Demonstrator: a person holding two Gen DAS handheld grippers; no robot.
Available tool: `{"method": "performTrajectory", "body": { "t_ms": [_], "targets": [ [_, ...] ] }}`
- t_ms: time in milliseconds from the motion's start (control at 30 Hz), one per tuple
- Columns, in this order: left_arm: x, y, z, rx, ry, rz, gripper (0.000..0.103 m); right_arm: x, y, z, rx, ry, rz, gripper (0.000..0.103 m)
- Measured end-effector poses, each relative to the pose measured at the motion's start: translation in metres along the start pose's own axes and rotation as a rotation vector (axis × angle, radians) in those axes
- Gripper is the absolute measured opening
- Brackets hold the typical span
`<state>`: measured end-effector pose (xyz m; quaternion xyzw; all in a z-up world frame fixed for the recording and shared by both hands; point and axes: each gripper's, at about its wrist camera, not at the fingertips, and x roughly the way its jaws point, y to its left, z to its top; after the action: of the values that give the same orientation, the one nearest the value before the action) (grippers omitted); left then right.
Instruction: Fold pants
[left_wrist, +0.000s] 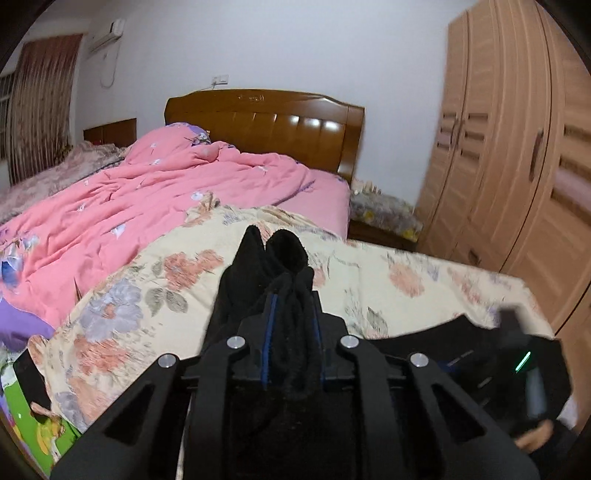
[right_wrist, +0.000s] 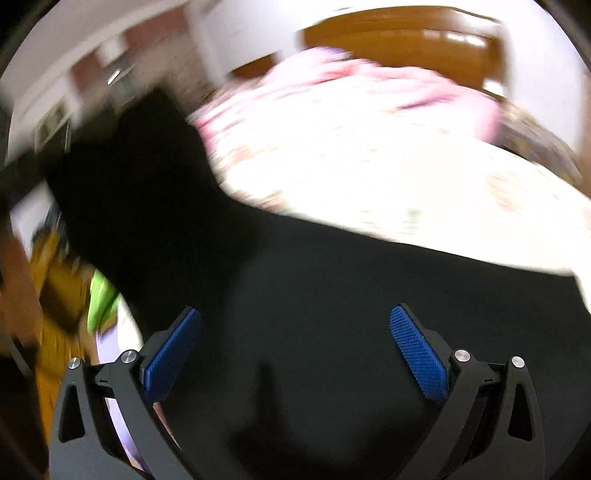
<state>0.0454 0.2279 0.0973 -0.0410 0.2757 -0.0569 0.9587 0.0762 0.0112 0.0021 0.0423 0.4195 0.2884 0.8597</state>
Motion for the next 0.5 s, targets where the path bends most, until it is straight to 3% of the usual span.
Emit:
{"method": "performTrajectory", "body": {
  "t_ms": [133, 267, 400, 433, 500],
  "targets": [
    [0.009, -0.043, -0.024, 0.011, 0.013, -0.066, 0.015, -0.042, -0.051, -0.016, 0.113, -0.062, -0.039, 0.098],
    [0.005, -0.117, -0.054, 0.132, 0.026, -0.146, 0.015, -0.074, -0.092, -0.036, 0.253, -0.118, -0.004, 0.098],
    [0.041, -0.158, -0.108, 0.204, 0.175, -0.242, 0.017, -0.094, -0.124, -0.054, 0.405, -0.138, 0.018, 0.098],
    [0.050, -0.162, -0.121, 0.208, 0.211, -0.281, 0.023, -0.093, -0.128, -0.055, 0.421, -0.131, 0.014, 0.098],
    [0.049, -0.170, -0.140, 0.262, 0.183, -0.312, 0.035, -0.093, -0.126, -0.053, 0.422, -0.119, 0.002, 0.098]
  ]
}}
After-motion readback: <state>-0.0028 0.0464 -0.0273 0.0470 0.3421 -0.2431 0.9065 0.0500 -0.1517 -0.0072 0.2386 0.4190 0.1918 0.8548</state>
